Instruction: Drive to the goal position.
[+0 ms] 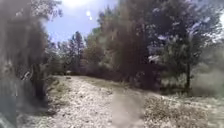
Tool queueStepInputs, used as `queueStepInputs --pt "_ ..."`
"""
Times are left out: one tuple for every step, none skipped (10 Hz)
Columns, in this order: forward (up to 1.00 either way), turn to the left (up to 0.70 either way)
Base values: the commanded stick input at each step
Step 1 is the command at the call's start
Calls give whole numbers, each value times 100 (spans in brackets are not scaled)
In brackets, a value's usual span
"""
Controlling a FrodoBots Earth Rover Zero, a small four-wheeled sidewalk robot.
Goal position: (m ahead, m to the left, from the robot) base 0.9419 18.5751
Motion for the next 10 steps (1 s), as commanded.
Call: queueStepInputs --pt "67 0" --pt "67 0" --pt "68 0" --pt "67 0" --pt "67 0" --pt "68 0" --pt "67 0" --pt "67 25" --pt "67 30" --pt "67 27"
